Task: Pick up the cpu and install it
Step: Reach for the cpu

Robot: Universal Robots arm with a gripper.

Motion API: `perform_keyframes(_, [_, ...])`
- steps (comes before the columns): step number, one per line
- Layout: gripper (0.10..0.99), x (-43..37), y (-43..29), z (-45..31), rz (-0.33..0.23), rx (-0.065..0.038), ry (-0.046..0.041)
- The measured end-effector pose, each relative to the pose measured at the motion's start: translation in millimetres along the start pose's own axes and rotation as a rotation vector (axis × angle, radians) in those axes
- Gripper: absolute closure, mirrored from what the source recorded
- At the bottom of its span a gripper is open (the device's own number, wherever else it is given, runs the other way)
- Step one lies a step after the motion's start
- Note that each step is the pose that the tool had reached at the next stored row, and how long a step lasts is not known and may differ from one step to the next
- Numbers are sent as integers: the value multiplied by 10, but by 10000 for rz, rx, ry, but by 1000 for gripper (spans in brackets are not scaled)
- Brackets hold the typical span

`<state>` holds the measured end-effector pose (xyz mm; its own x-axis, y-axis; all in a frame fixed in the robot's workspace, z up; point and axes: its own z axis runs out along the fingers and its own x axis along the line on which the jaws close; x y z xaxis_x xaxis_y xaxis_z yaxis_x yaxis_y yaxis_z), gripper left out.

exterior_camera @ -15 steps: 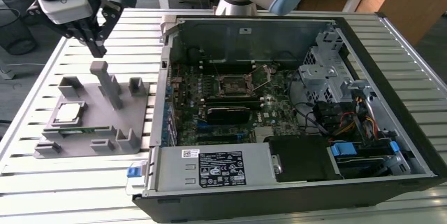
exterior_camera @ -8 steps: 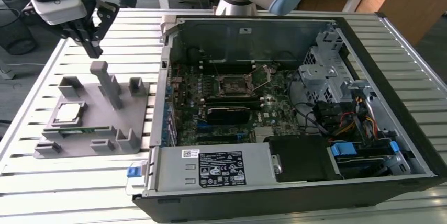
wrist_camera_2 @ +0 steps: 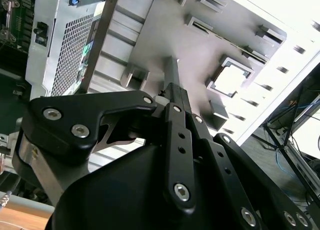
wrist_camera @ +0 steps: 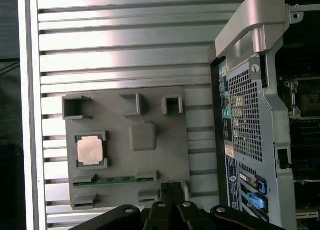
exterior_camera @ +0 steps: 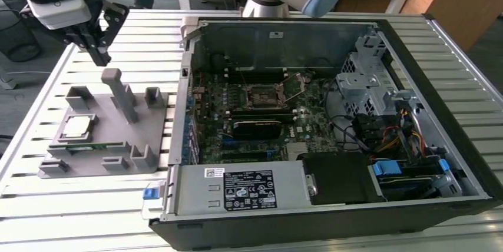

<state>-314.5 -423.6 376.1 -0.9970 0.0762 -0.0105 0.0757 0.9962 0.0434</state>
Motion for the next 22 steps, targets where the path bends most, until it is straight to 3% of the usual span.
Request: perform_keyframes(22, [980, 171, -16, 52, 8, 16, 183])
